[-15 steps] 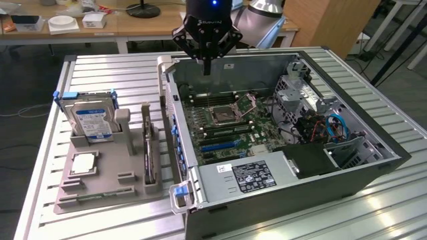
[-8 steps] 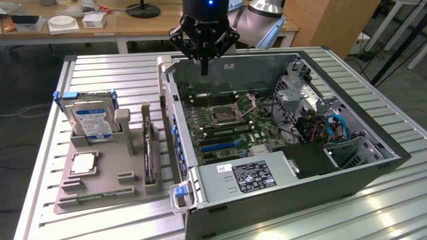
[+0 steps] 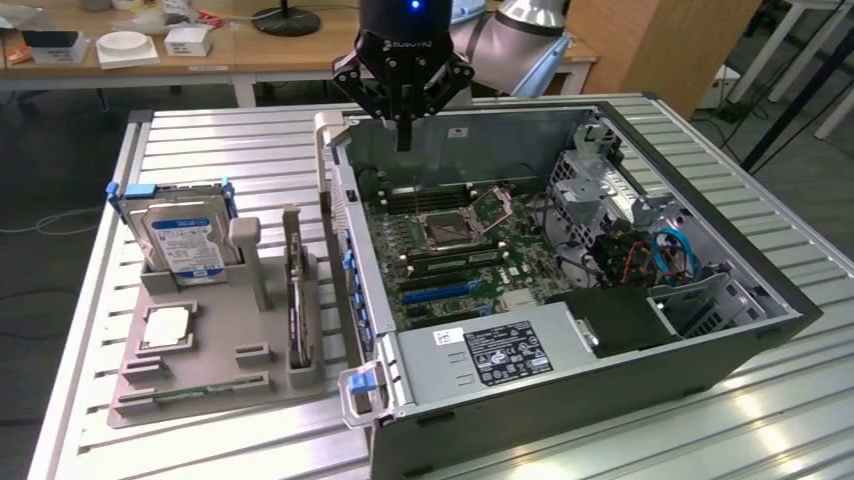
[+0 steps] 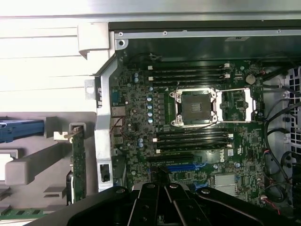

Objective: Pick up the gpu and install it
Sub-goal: 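Reach for the gpu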

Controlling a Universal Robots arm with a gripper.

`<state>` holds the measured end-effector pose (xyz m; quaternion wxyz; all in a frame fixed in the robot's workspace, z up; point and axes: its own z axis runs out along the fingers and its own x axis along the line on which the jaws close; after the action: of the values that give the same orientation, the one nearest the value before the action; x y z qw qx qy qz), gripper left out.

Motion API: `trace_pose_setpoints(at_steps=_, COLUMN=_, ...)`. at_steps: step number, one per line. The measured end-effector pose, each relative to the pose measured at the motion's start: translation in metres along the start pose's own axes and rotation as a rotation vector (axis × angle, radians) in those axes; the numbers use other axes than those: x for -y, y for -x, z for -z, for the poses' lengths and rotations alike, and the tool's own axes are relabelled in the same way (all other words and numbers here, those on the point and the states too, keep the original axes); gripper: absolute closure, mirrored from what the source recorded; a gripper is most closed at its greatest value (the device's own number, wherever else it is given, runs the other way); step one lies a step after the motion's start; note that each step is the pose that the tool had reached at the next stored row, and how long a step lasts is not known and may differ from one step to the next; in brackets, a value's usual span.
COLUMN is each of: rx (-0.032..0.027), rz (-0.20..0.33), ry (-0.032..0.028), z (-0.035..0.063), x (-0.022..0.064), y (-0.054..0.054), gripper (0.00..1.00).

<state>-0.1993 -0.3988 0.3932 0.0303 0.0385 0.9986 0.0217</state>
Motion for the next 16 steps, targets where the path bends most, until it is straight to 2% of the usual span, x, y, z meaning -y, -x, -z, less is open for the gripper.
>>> trace_pose_setpoints(at_steps=16, rx=0.0007, rz=0.0, ry=0.0, z=0.0005, x=0.0007, y=-0.0089, gripper=0.89)
